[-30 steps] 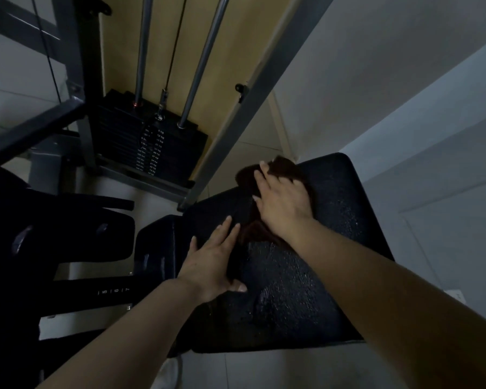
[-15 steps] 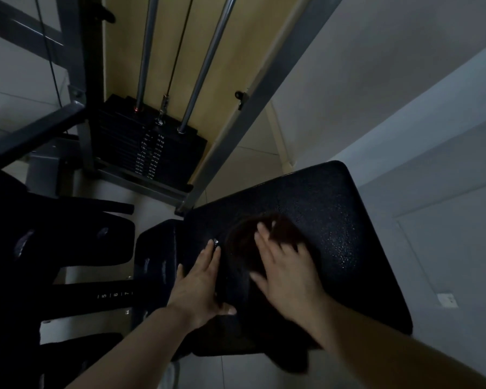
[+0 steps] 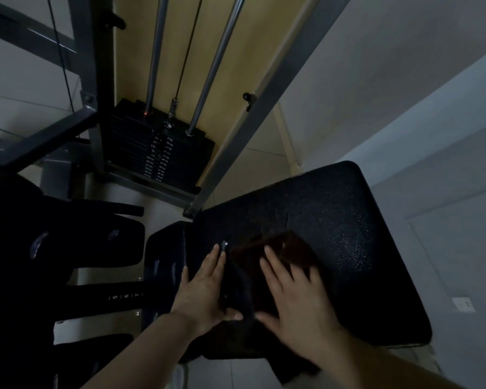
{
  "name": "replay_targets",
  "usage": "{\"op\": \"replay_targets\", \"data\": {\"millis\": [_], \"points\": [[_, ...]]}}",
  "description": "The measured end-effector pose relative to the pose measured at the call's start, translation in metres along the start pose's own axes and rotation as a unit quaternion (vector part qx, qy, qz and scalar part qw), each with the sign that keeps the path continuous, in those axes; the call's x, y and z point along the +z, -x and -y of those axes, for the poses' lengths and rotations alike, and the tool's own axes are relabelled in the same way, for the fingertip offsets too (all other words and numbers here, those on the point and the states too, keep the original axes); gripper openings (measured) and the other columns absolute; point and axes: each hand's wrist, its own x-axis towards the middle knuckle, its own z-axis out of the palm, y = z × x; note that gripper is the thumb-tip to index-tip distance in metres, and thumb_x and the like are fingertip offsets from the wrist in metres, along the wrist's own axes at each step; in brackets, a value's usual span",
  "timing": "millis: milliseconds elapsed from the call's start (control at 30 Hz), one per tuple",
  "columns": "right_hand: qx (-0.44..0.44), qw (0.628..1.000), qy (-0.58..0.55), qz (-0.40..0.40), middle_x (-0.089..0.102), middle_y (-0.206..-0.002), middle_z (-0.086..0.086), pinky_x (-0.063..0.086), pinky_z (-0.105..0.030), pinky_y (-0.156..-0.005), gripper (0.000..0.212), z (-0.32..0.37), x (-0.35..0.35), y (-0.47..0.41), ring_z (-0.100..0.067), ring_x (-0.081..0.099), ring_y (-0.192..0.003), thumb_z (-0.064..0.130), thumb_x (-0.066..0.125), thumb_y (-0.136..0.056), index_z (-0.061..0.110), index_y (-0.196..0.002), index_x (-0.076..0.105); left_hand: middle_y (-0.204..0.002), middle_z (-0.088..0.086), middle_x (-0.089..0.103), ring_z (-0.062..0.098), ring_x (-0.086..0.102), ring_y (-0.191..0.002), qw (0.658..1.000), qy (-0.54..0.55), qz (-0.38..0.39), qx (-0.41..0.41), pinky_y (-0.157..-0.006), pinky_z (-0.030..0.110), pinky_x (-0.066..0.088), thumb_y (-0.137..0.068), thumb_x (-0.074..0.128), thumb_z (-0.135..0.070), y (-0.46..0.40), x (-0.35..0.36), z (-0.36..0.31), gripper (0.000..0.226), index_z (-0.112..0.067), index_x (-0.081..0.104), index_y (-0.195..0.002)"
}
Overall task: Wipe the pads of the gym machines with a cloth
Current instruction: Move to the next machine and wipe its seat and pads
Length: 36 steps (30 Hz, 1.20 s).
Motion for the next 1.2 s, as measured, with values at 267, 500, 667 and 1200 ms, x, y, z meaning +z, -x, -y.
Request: {"op": "replay_targets", "data": {"millis": [267,500,667,1200], "points": [[0.031,0.999,0.021,-0.027,-0.012,-0.158,0.001,0.009,-0.051,-0.111,0.092,-0.035,-0.028,-0.044,-0.027,-0.003,-0.146,0.077,0.024,-0.084,0.019,-0.152,0.004,-0.154,-0.011,-0.029,0.01,-0.011,-0.145,1.0,-0.003,0.003,-0.004,-0.115,0.05,-0.002,-0.081,0.068,-0.044,0.0,-0.008,-0.005,0.11,-0.024,-0.015,-0.15],[0.038,0.998,0.021,-0.045,-0.016,-0.159,-0.001,0.009,-0.047,-0.113,0.093,-0.052,-0.042,-0.062,-0.025,0.0,-0.146,0.078,0.024,-0.084,0.019,-0.153,0.002,-0.112,-0.005,0.056,0.011,0.059,-0.096,0.962,0.176,-0.209,-0.012,-0.076,0.012,0.04,-0.095,0.053,-0.013,-0.006,-0.034,-0.047,0.027,-0.02,0.064,-0.119],[0.01,0.998,-0.02,-0.061,-0.017,-0.159,-0.002,0.01,-0.046,-0.113,0.092,-0.055,-0.042,-0.048,-0.025,0.006,-0.146,0.073,0.032,-0.085,0.019,-0.153,0.001,-0.1,-0.007,0.062,0.005,0.058,-0.092,0.889,0.42,-0.168,-0.076,-0.08,0.016,0.044,-0.093,0.06,-0.02,-0.024,-0.041,-0.08,0.018,-0.019,0.06,-0.111],[0.008,0.991,-0.057,-0.124,0.029,-0.152,-0.011,0.018,-0.043,-0.117,0.072,-0.087,-0.051,-0.025,-0.025,0.033,-0.138,0.065,0.069,-0.065,0.013,-0.114,0.059,-0.121,0.004,0.063,0.015,0.061,-0.107,0.934,0.315,-0.168,0.032,-0.096,0.023,0.046,-0.086,0.066,-0.004,-0.04,-0.057,-0.103,0.037,-0.015,0.063,-0.121]]}}
